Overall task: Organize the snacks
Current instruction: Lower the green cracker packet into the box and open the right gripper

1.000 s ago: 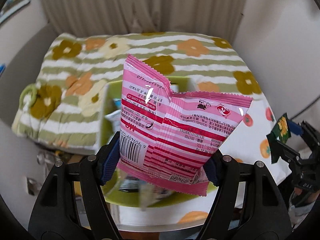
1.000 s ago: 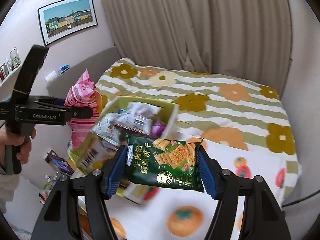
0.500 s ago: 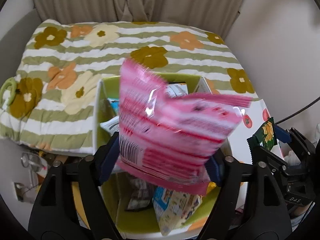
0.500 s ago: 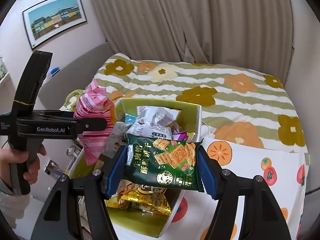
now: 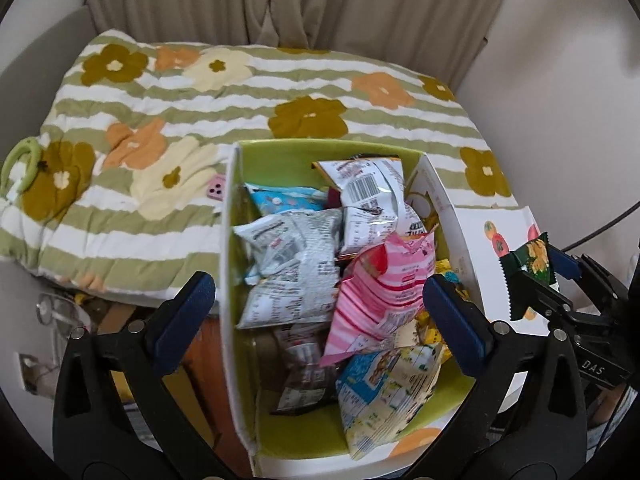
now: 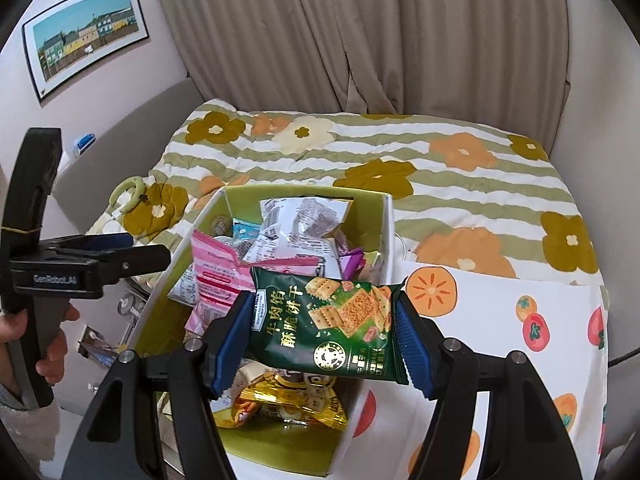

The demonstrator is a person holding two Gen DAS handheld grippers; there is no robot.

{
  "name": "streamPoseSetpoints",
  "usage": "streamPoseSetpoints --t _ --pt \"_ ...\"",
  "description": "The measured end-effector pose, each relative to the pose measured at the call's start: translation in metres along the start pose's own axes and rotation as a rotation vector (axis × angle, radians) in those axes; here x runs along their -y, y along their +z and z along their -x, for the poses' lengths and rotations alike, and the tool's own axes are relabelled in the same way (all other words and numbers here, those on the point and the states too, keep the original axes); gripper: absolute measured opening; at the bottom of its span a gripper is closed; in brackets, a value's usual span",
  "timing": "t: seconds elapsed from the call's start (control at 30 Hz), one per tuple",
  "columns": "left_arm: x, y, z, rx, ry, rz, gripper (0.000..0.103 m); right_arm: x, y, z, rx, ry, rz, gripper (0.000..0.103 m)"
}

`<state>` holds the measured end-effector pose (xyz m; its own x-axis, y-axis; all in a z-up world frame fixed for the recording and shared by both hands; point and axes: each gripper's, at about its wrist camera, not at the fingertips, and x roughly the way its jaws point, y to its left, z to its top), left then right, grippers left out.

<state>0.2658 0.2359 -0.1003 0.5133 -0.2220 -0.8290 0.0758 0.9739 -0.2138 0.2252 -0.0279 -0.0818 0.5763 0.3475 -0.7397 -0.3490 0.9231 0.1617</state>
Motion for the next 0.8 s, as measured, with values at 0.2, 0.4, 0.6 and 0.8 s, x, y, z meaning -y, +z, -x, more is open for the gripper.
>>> streamPoseSetpoints --t 0.2,0.4,0.6,0.8 --pt "-0.014 -0.006 0.010 0.037 0.077 0.016 0.103 -0.020 0.004 -0.019 -0.029 0.046 0.007 0.075" --pt "-0.020 -0.025 0.012 0.040 0.105 0.030 0.103 -0.031 -0.013 -0.015 0.008 0.020 0.055 0.103" --pt "-0.011 -0.044 0.029 0.056 0.117 0.055 0.103 -0.031 -0.020 0.003 0.028 0.028 0.064 0.103" --pt "0.014 -0.071 0.065 0.112 0.138 0.088 0.103 -0.027 -0.034 0.046 0.098 0.065 0.086 0.103"
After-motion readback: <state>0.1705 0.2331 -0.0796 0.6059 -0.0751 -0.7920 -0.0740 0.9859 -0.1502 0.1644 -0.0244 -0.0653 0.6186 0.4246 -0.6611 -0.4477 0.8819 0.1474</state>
